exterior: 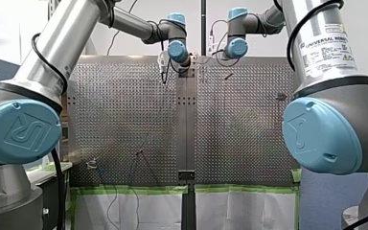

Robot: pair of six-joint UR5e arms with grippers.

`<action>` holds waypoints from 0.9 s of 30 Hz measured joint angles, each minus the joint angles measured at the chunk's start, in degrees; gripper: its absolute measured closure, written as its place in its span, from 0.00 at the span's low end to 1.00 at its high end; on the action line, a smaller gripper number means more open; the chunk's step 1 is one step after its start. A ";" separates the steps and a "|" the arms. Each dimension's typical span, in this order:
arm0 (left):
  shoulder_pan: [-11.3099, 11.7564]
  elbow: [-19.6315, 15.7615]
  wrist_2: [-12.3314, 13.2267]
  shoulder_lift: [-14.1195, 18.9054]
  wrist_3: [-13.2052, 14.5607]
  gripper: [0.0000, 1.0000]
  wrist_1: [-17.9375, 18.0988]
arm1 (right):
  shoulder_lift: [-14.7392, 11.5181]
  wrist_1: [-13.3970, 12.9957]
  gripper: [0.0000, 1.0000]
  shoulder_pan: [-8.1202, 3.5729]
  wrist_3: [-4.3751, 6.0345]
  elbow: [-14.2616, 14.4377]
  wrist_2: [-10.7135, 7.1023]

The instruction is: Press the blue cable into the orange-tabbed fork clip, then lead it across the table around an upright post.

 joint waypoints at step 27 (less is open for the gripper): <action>-4.69 13.27 0.94 -7.73 -2.42 1.00 -8.38 | -1.02 3.55 1.00 -6.24 0.52 0.03 -2.33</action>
